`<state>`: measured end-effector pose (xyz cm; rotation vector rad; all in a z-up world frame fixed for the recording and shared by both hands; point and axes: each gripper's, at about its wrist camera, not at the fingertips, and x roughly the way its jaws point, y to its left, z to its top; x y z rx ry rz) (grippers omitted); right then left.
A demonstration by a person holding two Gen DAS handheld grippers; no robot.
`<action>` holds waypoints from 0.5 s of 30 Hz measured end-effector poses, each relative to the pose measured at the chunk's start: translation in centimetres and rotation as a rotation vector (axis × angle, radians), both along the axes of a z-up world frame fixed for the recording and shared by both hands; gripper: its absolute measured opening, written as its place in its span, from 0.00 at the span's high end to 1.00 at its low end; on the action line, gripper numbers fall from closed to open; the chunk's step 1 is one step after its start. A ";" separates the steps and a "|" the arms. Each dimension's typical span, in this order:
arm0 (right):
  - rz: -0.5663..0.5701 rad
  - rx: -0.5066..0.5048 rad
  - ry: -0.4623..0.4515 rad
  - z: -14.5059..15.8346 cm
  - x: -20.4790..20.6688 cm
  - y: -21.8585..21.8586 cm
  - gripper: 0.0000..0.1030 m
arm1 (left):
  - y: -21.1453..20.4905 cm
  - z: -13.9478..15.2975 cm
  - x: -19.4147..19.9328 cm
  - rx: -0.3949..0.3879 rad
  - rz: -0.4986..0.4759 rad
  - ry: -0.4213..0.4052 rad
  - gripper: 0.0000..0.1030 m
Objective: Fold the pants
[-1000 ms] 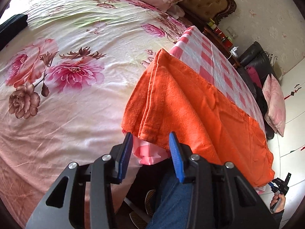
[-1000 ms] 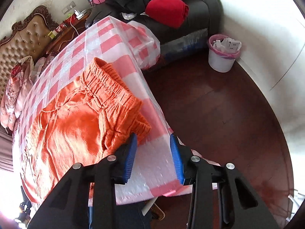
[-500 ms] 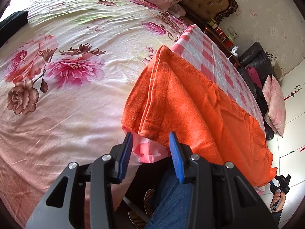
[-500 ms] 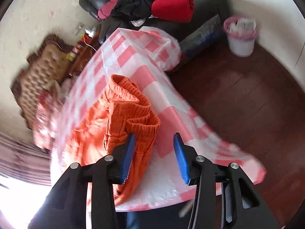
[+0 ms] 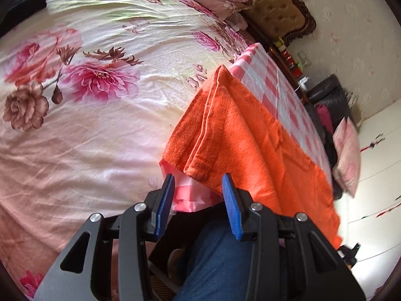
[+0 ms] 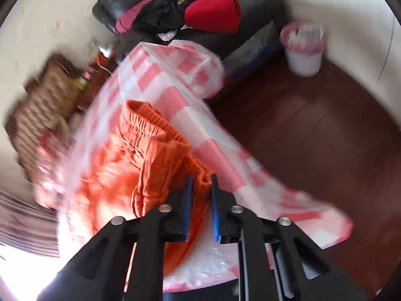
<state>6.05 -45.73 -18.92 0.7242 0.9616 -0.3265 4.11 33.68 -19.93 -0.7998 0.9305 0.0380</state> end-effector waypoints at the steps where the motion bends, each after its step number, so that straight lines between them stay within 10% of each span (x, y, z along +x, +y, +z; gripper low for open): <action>1: 0.019 -0.088 0.027 0.6 0.4 1.0 0.92 | 0.4 -0.2 0.0 -0.031 0.014 -0.004 0.62; 9: 0.050 -0.324 0.116 0.9 1.1 3.7 0.92 | 1.3 -3.0 2.0 -0.175 0.037 0.053 0.66; 10: 0.054 -0.342 0.123 0.9 1.0 3.9 0.92 | 1.0 -2.8 2.1 -0.157 0.026 0.045 0.90; 15: 0.093 -0.494 0.184 1.0 1.5 5.5 0.93 | 0.1 1.9 2.4 0.175 0.002 0.067 0.92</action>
